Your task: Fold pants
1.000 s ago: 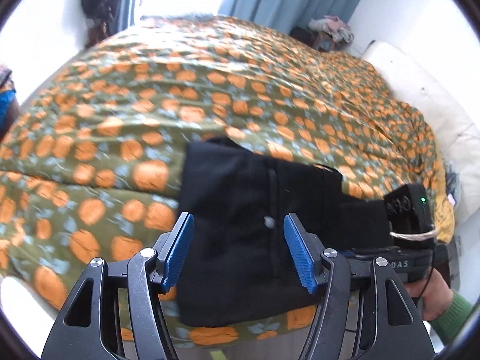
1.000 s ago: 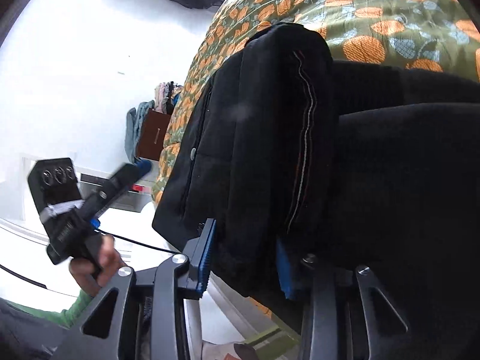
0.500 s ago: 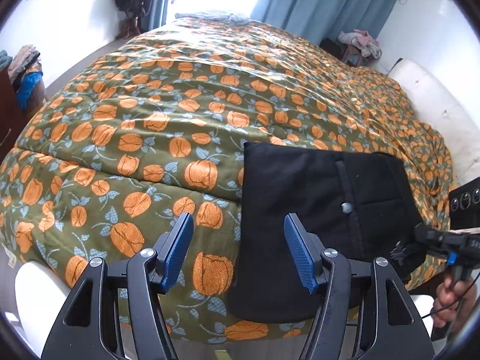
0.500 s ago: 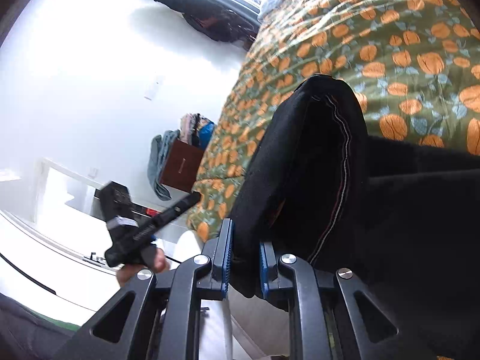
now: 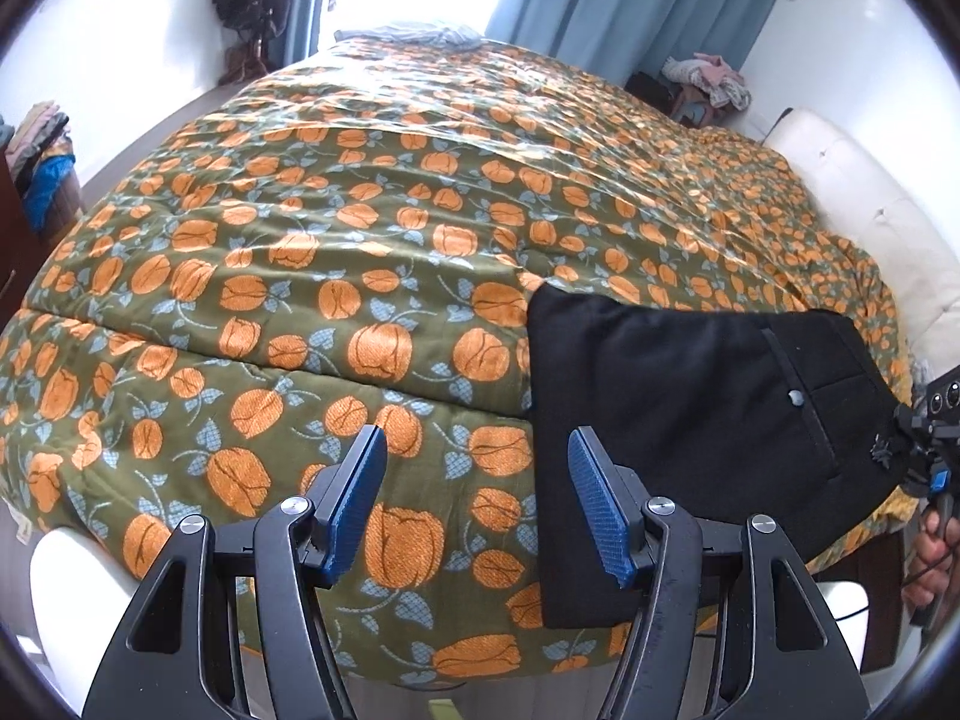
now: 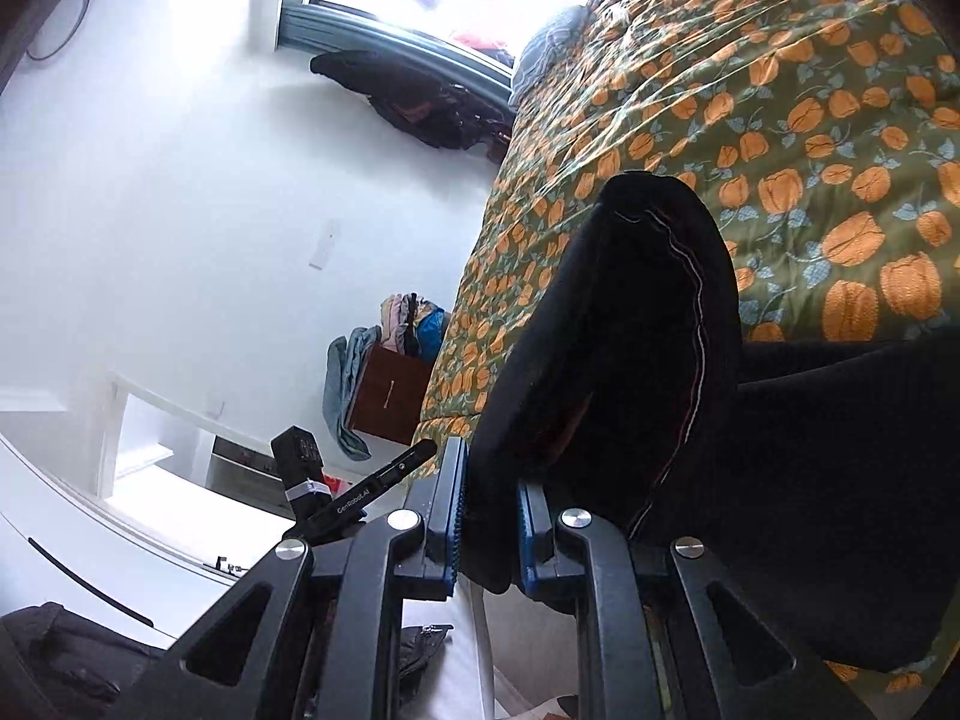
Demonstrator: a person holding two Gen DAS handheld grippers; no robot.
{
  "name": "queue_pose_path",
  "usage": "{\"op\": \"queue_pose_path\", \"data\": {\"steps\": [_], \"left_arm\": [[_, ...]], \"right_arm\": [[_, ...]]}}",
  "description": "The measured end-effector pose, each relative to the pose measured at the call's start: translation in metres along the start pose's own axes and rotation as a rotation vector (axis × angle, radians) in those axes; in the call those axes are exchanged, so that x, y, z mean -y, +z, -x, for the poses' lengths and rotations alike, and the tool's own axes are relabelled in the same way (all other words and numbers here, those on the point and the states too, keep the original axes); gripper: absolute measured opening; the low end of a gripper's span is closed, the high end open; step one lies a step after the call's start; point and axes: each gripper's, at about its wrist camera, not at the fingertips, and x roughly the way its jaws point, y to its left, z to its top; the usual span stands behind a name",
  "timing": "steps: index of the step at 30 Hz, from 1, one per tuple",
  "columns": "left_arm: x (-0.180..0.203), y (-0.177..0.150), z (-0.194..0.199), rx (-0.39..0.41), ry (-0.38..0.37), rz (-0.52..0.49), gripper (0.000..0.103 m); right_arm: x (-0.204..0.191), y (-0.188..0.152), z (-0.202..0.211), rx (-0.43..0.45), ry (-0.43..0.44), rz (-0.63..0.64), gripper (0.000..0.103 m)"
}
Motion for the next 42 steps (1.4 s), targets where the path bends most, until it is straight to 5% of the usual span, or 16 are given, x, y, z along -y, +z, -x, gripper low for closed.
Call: {"op": "queue_pose_path", "data": {"steps": [7,14,20,21,24,28,34,40,42], "left_arm": [[0.010,-0.002,-0.004,-0.016,-0.017,-0.021,0.065],[0.034,-0.007,-0.008,-0.037,-0.050,-0.081,0.065],[0.077,-0.019,-0.020,-0.074,-0.076,-0.209,0.067],[0.084,-0.021,-0.021,-0.078,-0.077,-0.235,0.067],[0.108,-0.028,-0.019,-0.066,-0.083,-0.322,0.075],[0.130,-0.033,-0.023,-0.055,-0.088,-0.393,0.079],[0.161,-0.046,-0.050,-0.116,-0.084,-0.472,0.079],[0.162,-0.066,-0.090,-0.244,-0.027,-0.494,0.080],[0.162,-0.068,-0.087,-0.231,-0.019,-0.506,0.080]], "right_arm": [[0.041,-0.004,0.049,0.025,-0.077,-0.052,0.015],[0.079,-0.027,0.076,0.061,-0.057,-0.141,0.015],[0.166,-0.061,0.083,0.049,-0.312,-0.240,0.015],[0.172,-0.064,0.083,0.051,-0.331,-0.247,0.019],[0.163,-0.064,0.091,0.069,-0.426,-0.249,0.063],[0.104,-0.037,0.102,0.134,-0.581,-0.039,0.064],[0.052,0.003,0.058,0.157,-0.536,0.226,0.080],[0.131,-0.001,0.003,-0.031,-0.678,0.040,0.081],[0.132,-0.006,0.015,0.015,-0.648,0.029,0.080]]}}
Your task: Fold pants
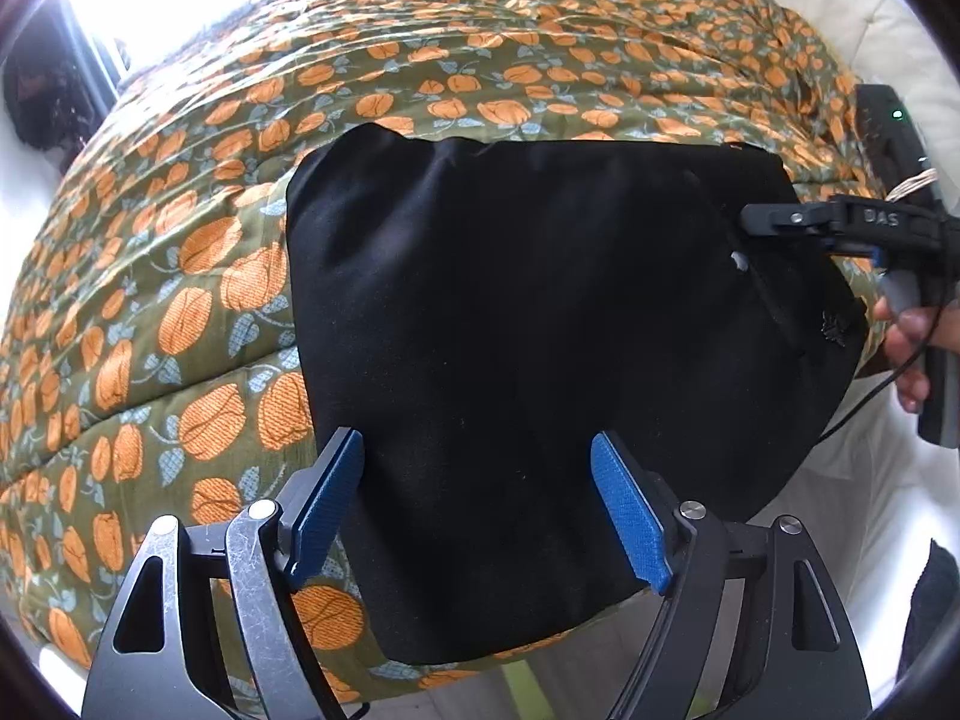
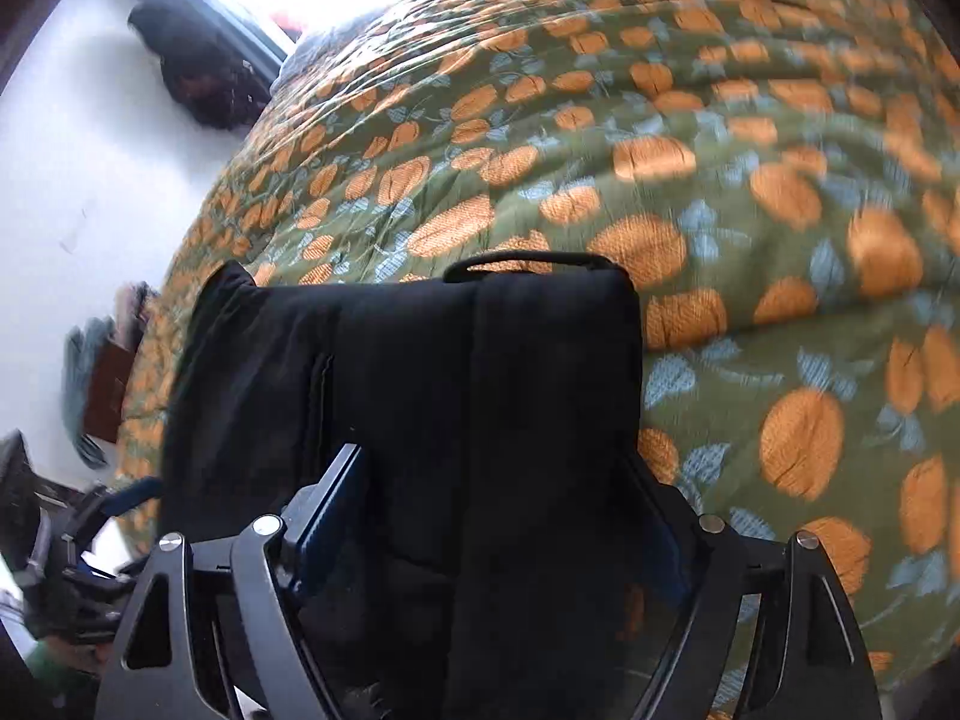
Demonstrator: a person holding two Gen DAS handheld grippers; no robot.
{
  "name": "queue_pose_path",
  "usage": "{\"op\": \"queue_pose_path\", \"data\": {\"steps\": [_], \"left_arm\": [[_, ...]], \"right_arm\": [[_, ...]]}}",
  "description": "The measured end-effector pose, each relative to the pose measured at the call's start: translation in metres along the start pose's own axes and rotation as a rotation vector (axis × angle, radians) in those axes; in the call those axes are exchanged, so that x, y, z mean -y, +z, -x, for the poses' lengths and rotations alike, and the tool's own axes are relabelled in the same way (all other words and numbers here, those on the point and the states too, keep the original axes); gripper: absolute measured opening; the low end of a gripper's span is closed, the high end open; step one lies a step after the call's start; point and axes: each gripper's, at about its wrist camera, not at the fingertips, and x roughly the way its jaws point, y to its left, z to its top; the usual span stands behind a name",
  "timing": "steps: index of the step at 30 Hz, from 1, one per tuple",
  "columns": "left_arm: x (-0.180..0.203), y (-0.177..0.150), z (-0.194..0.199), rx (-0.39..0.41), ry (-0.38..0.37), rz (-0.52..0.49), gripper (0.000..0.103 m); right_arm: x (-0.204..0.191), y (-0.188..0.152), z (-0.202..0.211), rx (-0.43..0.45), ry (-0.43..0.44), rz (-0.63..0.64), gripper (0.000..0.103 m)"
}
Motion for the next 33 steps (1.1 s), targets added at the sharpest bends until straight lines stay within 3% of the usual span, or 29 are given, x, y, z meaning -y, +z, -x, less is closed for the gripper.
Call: {"op": "queue_pose_path", "data": {"steps": [5,8,12,16,33], "left_arm": [[-0.003,0.000,0.021,0.038,-0.038,0.038,0.080],[-0.004,0.000,0.030,0.062,-0.051,0.052,0.083],[-0.005,-0.001,0.028,0.054,-0.060,0.069,0.084],[-0.010,-0.005,0.024,0.034,-0.049,0.084,0.084],[-0.035,0.024,0.029,0.085,-0.046,0.142,0.088]], "right_arm": [[-0.030,-0.019,0.061,0.120,-0.038,0.121,0.080],[-0.068,-0.048,0.091,0.159,0.035,0.250,0.080],[-0.091,-0.076,0.079,0.113,0.096,0.289,0.080],[-0.073,-0.094,0.034,-0.009,0.055,0.197,0.080],[-0.071,-0.096,0.033,0.013,0.065,0.188,0.081]]}}
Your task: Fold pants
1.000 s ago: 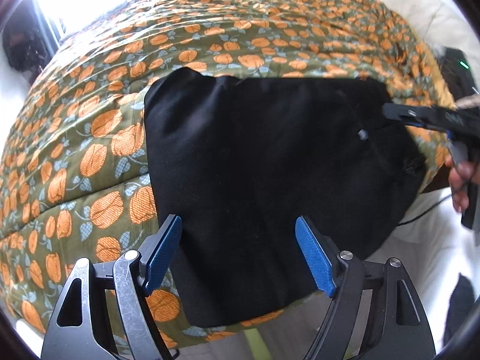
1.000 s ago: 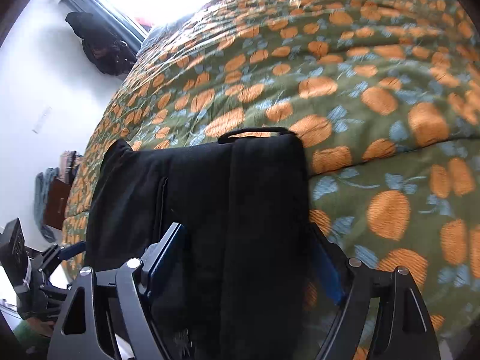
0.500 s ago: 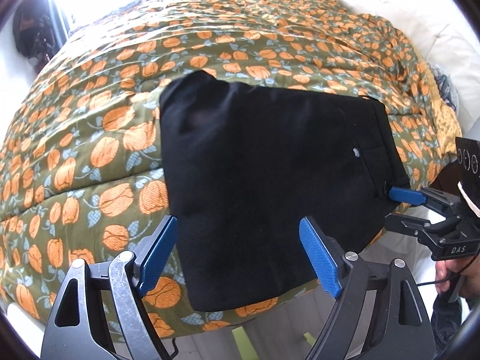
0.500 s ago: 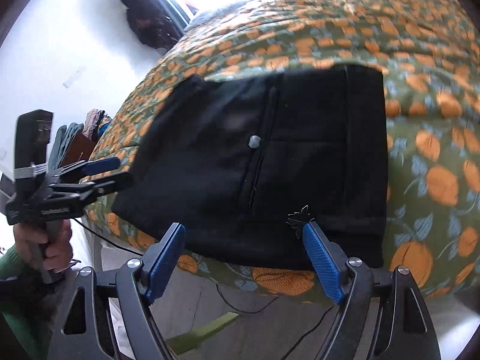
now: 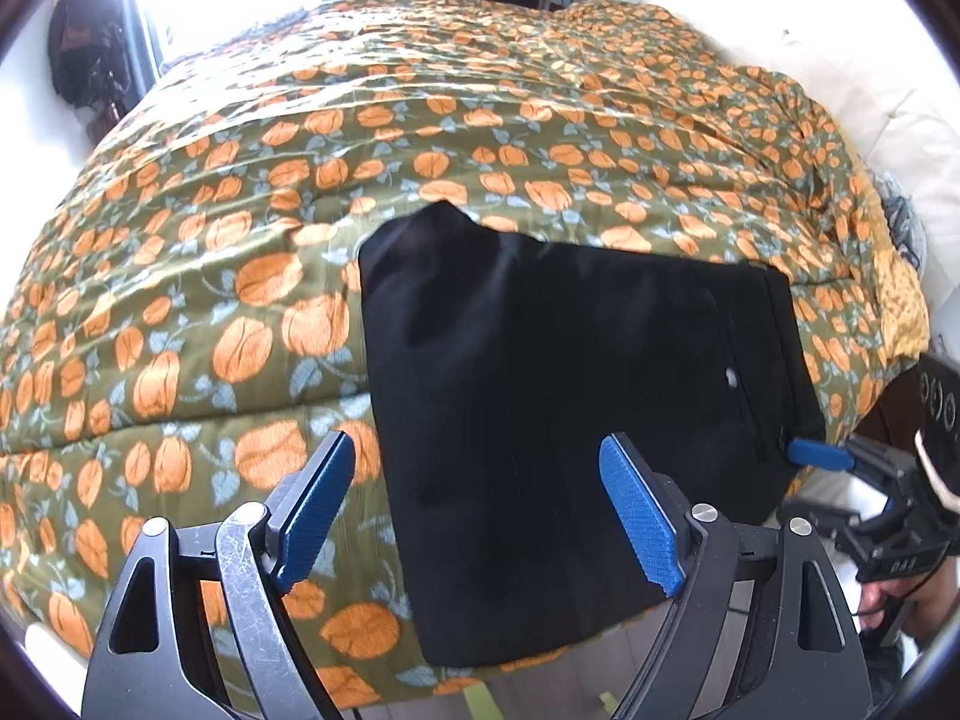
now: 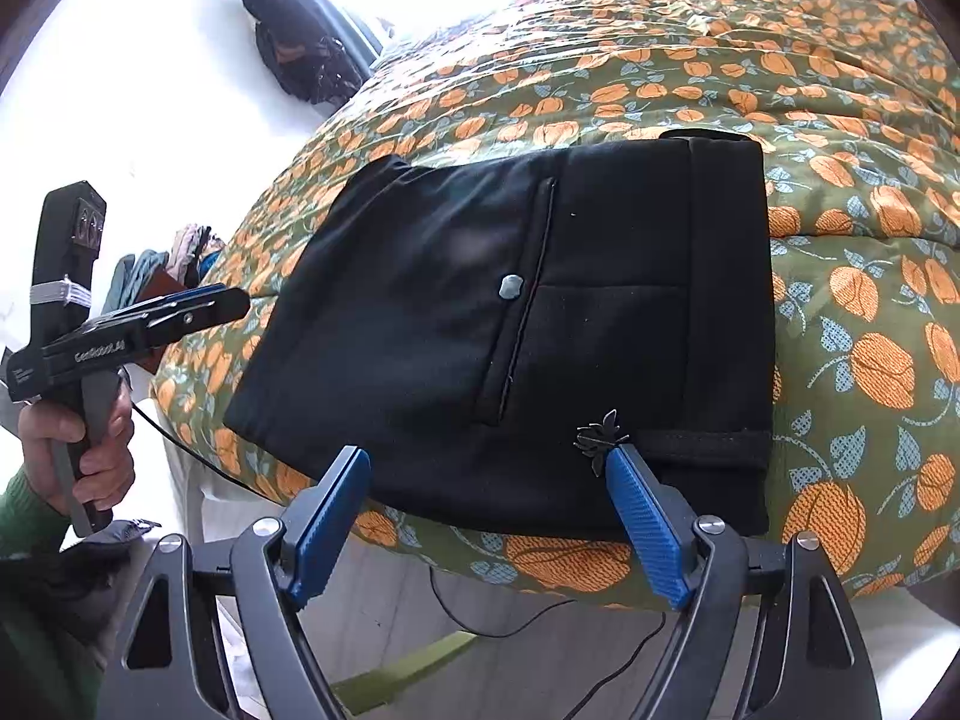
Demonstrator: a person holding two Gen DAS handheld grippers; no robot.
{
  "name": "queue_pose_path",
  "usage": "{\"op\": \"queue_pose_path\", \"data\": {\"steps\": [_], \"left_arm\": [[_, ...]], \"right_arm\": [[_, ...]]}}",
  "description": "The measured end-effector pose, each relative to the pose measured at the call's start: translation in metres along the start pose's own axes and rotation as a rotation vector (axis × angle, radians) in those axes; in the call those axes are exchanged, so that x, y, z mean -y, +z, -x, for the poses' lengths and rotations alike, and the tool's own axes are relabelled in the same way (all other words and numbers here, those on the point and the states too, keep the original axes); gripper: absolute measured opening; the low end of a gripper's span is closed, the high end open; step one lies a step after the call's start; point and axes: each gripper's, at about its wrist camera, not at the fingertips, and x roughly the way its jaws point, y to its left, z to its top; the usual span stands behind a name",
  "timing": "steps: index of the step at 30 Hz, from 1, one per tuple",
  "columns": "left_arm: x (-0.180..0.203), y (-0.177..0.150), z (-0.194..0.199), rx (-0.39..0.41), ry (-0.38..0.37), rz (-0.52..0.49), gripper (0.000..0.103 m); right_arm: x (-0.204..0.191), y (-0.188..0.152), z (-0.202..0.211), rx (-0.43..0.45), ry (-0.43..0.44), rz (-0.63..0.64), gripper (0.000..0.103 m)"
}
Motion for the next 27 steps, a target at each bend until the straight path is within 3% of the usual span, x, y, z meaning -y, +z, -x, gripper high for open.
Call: {"op": "queue_pose_path", "data": {"steps": [5,9,15,19,27], "left_arm": [[0.003,0.007,-0.025,-0.052,-0.014,0.012,0.088],[0.010,-0.006,-0.055,-0.143,0.033,-0.021,0.088],[0.013,-0.009,-0.025,-0.082,0.061,-0.055,0.089],[-0.006,-0.003,-0.013,-0.060,0.083,-0.012,0.094],[-0.023,0.003,-0.014,-0.073,0.155,0.014,0.094]], "right_arm": [[0.001,-0.001,0.000,0.003,0.004,-0.008,0.081],[0.001,-0.002,0.001,0.001,0.004,-0.003,0.082],[0.010,0.001,0.028,0.044,0.056,-0.052,0.081],[0.031,0.011,0.049,0.095,-0.005,-0.078,0.084],[0.064,0.025,0.051,0.078,-0.050,-0.138,0.085]]}}
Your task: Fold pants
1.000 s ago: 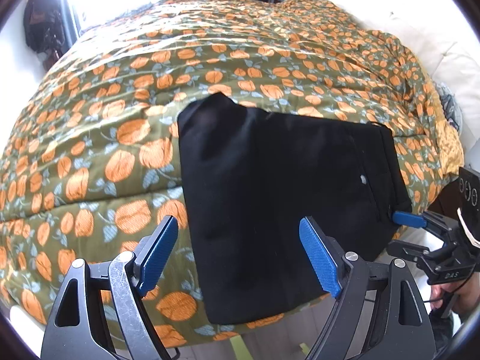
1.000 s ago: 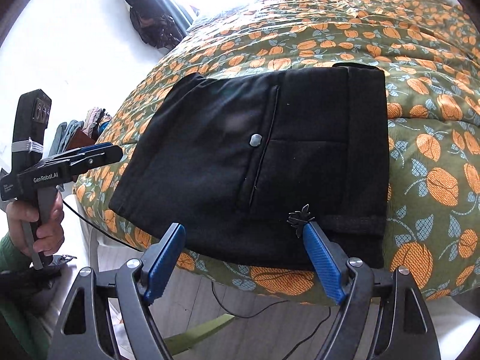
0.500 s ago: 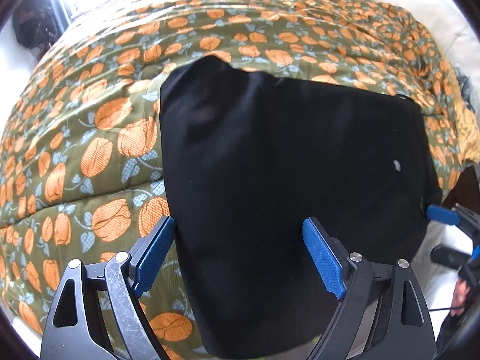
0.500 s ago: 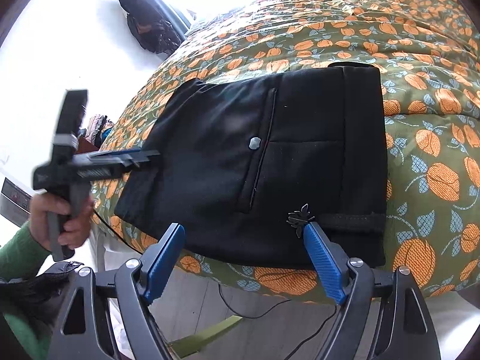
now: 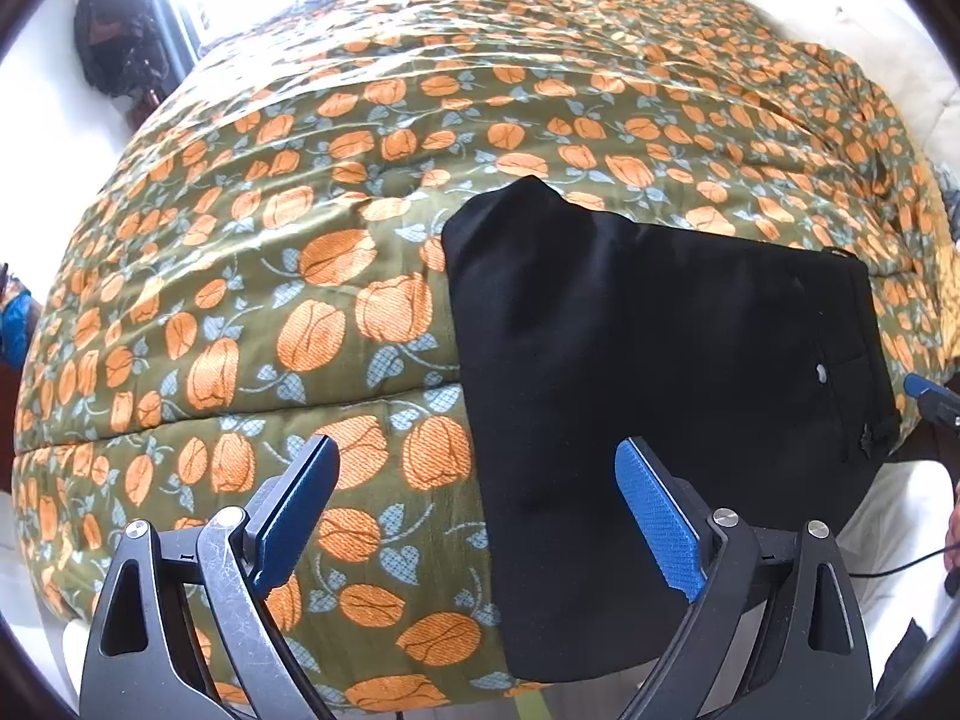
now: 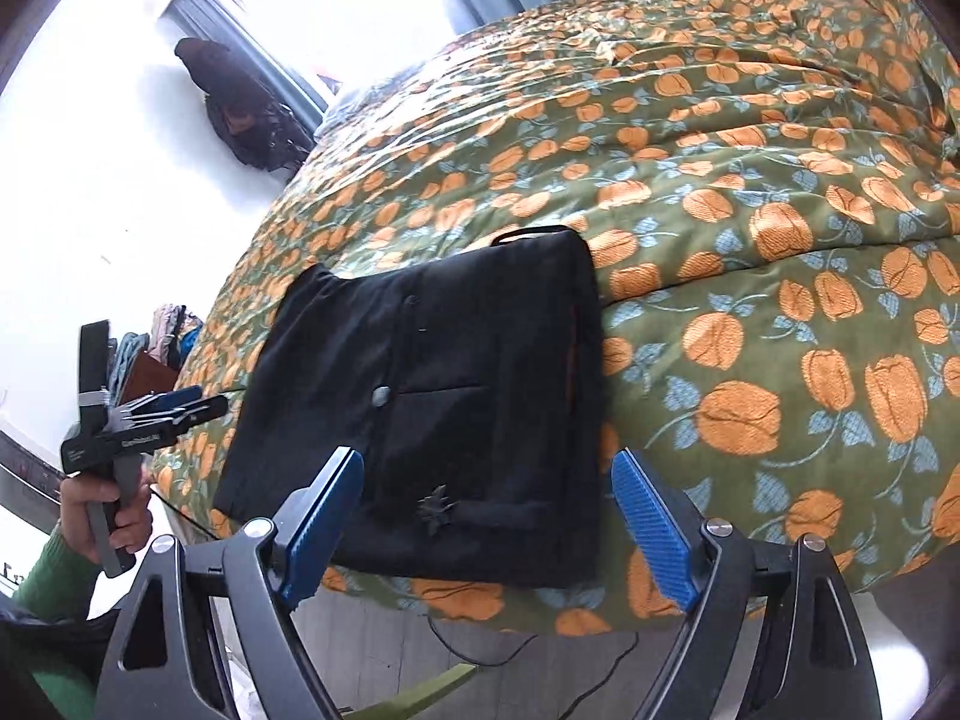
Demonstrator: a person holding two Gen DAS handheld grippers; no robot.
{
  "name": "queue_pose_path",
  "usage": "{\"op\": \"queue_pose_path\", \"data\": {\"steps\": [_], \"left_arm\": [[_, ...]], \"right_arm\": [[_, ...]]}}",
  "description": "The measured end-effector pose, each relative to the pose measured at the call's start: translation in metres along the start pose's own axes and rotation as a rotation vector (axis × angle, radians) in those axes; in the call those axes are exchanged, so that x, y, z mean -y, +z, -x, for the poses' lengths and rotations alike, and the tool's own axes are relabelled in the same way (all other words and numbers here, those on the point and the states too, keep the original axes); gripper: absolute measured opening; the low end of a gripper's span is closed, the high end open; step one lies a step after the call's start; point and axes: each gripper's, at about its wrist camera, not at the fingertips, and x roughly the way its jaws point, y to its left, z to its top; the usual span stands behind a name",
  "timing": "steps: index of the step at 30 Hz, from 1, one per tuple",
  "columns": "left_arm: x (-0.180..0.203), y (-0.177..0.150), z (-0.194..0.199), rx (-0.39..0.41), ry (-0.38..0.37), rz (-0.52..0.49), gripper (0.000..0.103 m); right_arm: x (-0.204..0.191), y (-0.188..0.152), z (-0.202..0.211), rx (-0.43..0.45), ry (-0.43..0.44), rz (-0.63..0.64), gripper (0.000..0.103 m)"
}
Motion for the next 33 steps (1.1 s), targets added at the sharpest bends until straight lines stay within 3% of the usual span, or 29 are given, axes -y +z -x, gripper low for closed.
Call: {"op": "queue_pose_path", "data": {"steps": [12,17,23,24,25,27,30,33], "left_arm": [[0.005,0.000,-0.005,-0.022,0.009,-0.020,0.094],[-0.009,-0.010,-0.020,-0.093,-0.180,0.048,0.094],[-0.005,-0.021,-0.046,-0.168,-0.282,0.077,0.093],[-0.003,-0.022,-0.048,-0.178,-0.315,0.093,0.071],[-0.001,-0.022,-0.048,-0.185,-0.371,0.115,0.055],[0.006,-0.020,-0.036,-0.149,-0.356,0.082,0.019],[0.008,-0.011,-0.009,-0.090,-0.383,0.067,0.014],[0.006,0.001,0.019,-0.025,-0.413,0.056,0.014]], "right_arm": [[0.018,0.006,-0.020,-0.059,0.012,-0.037,0.085],[0.030,0.003,-0.035,-0.118,0.035,-0.048,0.085],[0.043,0.002,-0.066,-0.209,0.128,-0.066,0.090],[0.043,0.002,-0.071,-0.217,0.138,-0.070,0.091],[0.042,0.003,-0.073,-0.216,0.192,-0.082,0.084],[0.034,0.008,-0.070,-0.218,0.212,-0.062,0.060],[0.016,0.017,-0.052,-0.204,0.191,0.000,0.045],[0.003,0.028,-0.031,-0.165,0.188,0.018,0.042]]}}
